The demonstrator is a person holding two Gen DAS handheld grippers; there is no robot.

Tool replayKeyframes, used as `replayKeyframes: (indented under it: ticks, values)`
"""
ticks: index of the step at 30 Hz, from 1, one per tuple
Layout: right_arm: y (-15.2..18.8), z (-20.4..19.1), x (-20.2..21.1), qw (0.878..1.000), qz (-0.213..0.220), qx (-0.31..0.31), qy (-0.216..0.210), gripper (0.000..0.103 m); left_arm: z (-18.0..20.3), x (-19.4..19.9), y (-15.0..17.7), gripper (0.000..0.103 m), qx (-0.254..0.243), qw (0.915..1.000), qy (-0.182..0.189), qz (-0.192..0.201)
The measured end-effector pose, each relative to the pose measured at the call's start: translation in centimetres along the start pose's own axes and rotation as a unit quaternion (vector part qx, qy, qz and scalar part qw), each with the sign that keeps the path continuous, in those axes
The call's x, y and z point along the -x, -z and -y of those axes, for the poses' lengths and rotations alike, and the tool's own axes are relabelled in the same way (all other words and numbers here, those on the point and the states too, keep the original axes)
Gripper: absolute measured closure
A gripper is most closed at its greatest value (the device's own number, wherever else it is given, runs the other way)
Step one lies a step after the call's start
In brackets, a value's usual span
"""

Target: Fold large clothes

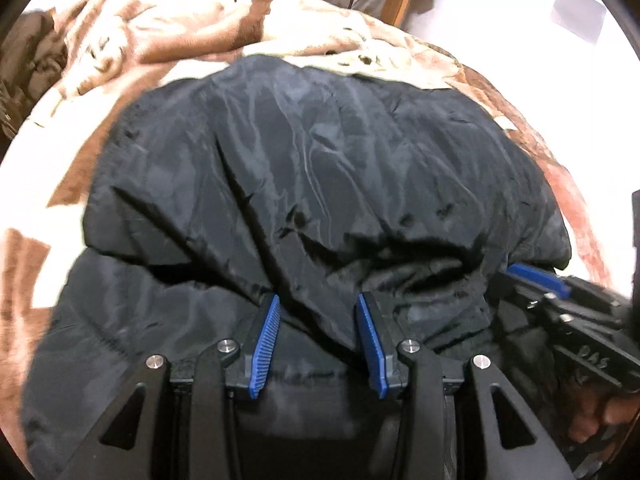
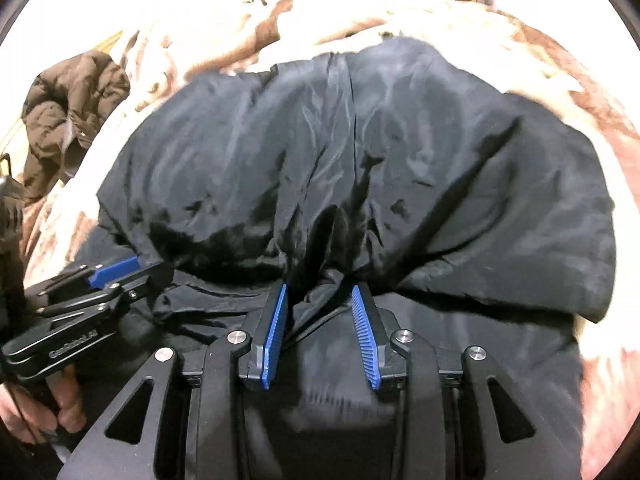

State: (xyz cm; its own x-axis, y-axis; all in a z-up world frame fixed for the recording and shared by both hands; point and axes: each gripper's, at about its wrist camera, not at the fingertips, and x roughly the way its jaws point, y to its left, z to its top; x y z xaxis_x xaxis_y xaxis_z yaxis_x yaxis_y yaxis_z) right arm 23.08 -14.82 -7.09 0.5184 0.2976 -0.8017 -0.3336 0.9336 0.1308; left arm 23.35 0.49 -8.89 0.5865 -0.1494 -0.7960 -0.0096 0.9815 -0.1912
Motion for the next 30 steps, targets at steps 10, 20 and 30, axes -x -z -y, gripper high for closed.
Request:
replayKeyframes:
  ticks: [10, 20, 30]
  values:
    - [4.5, -0.4, 8.7, 0.999, 0.043, 0.003, 0.009, 0.069, 0.7, 9.1, 4.5, 0.061, -0.020, 0.9990, -0.011, 0.039]
    - [10.3, -1.0, 13.4, 0.999, 0.039, 0.003, 0.023, 0.069, 0.3, 13.5, 9.7, 0.061, -0.027, 0.9987, -0.021, 0.038]
    - [14.1, -0.7, 16.2, 0.998, 0.042, 0.000, 0.042, 0.063, -1.0, 16.5, 13.0, 0.061, -0.023, 0.9986, -0.030, 0.036]
